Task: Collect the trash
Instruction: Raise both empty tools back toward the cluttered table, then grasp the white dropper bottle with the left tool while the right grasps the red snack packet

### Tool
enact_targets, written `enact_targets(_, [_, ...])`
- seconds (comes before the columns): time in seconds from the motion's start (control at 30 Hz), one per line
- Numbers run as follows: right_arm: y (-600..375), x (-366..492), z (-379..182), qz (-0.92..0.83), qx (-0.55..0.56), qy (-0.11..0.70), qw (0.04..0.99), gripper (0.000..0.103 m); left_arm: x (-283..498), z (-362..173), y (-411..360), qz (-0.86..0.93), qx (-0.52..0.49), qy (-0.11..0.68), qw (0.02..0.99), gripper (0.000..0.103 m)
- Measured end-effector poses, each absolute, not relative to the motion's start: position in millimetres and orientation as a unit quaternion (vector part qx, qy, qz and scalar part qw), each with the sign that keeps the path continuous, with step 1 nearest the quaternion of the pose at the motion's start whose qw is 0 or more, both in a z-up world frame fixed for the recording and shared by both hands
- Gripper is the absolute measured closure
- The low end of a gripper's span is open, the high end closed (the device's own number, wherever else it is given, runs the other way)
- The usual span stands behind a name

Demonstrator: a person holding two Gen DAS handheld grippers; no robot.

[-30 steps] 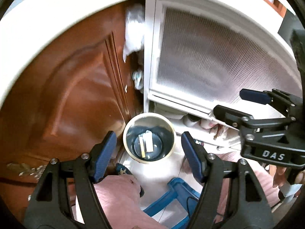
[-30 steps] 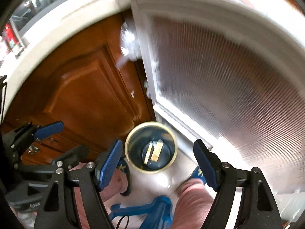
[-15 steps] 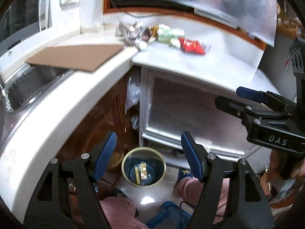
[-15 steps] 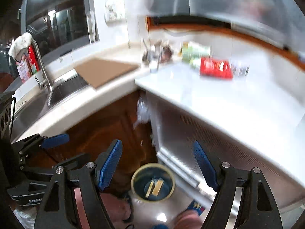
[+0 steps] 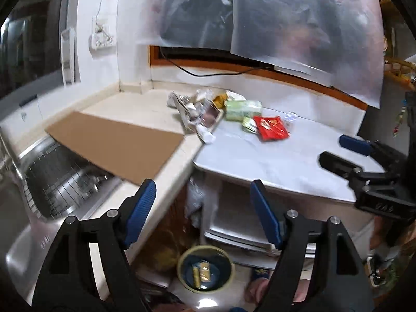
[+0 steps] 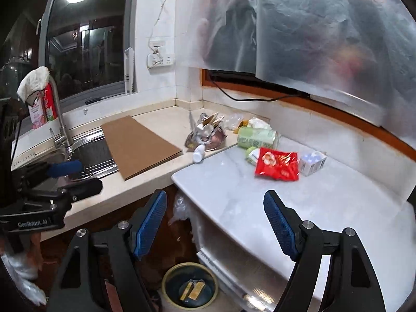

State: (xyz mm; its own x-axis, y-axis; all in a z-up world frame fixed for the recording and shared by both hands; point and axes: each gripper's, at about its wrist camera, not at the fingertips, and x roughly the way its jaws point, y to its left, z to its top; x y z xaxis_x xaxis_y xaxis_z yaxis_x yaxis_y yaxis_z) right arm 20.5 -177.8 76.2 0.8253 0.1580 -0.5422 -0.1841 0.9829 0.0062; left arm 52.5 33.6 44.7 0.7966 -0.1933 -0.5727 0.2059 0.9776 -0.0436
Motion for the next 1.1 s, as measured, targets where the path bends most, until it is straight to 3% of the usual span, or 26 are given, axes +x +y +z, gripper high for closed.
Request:
enact_targets(0.23, [-213.5,78.0,69.5,0.071,0.011,0.303,0.95,0.025,123.9,41.0,27.1,-0.091,0.035,0.336,0.937,0.031])
enact_targets(0.63, [-292.8,183.5,13.3,0.026,0.115,0.359,0.926,0.025,270.2,-16.3,-3.3,-0.119,-0.025,0.434,0.893,0.031])
enact_targets(0.77, [-312.3,214.4,-4.3,0.018,0.161,0.376,0.912,0.025,304.6,-30.3,-22.1,-0.116,-0.017,0.445,0.888,0.036])
enact_targets(1.1, [-264.4,262.8,-24.7,0.026,0.043,0.396,0.917,0.025,359.4,-61.3,-45.0,-0.102,-0.008,0.47,0.876,0.049])
